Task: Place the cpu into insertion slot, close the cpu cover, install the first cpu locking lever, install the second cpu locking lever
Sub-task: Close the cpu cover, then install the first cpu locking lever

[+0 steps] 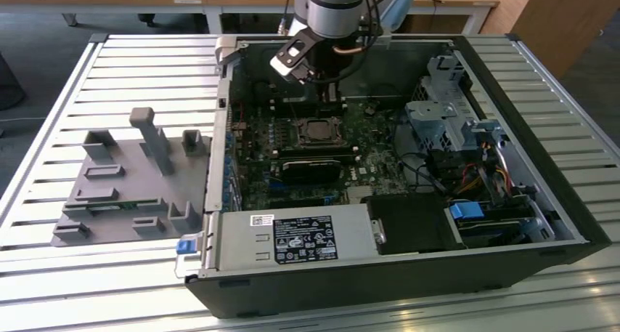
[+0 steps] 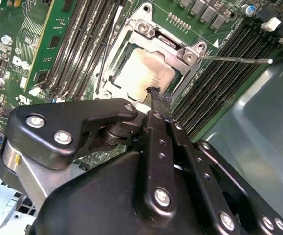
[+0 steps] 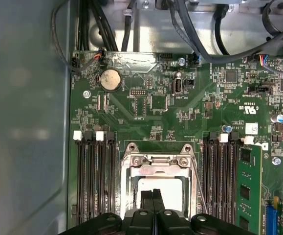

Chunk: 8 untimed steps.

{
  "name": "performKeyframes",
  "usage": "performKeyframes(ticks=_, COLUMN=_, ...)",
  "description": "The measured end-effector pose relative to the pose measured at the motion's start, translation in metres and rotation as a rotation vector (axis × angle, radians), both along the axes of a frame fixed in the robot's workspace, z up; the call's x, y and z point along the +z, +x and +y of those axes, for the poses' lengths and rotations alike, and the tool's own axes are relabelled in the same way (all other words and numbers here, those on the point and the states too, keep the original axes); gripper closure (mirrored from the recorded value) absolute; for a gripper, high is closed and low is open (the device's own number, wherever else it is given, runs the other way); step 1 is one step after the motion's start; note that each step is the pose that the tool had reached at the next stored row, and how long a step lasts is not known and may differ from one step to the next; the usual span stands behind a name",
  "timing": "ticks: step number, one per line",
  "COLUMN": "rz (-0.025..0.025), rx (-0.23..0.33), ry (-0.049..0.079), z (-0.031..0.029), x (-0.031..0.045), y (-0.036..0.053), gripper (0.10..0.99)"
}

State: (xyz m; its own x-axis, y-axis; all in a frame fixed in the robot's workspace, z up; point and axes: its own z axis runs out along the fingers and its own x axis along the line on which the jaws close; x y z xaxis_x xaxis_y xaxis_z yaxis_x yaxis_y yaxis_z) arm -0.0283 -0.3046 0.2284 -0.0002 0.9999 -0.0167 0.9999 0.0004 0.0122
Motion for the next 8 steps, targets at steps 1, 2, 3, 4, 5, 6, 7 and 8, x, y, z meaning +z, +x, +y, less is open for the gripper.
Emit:
performKeyframes(ticks=1, rz=0.0000, rx=0.000, ry=0.000, z=0.0000, x=0.0000, y=-0.0002, gripper=0.980)
performKeyframes(ticks=2, rz=0.0000, rx=0.000, ry=0.000, z=0.0000, x=0.0000, y=-0.0004, gripper=0.980)
performKeyframes(ticks=3, rz=0.0000, rx=0.000, ry=0.000, z=0.0000, x=0.0000, y=-0.0005, gripper=0.980)
performKeyframes(ticks=4, rz=0.0000, rx=0.000, ry=0.000, z=0.0000, x=0.0000, y=-0.0005, gripper=0.980)
performKeyframes(ticks=5, rz=0.0000, rx=0.000, ry=0.000, z=0.0000, x=0.0000, y=-0.0005, gripper=0.980)
performKeyframes(ticks=6, rz=0.0000, rx=0.000, ry=0.000, z=0.0000, x=0.0001, y=-0.0006, gripper=0.980)
performKeyframes(ticks=7, rz=0.0000, rx=0.000, ry=0.000, z=0.0000, x=0.0004, y=-0.0006, gripper=0.980)
performKeyframes(ticks=8, rz=0.0000, rx=0.000, ry=0.000, z=0.0000, x=0.0006, y=-0.0006, gripper=0.980)
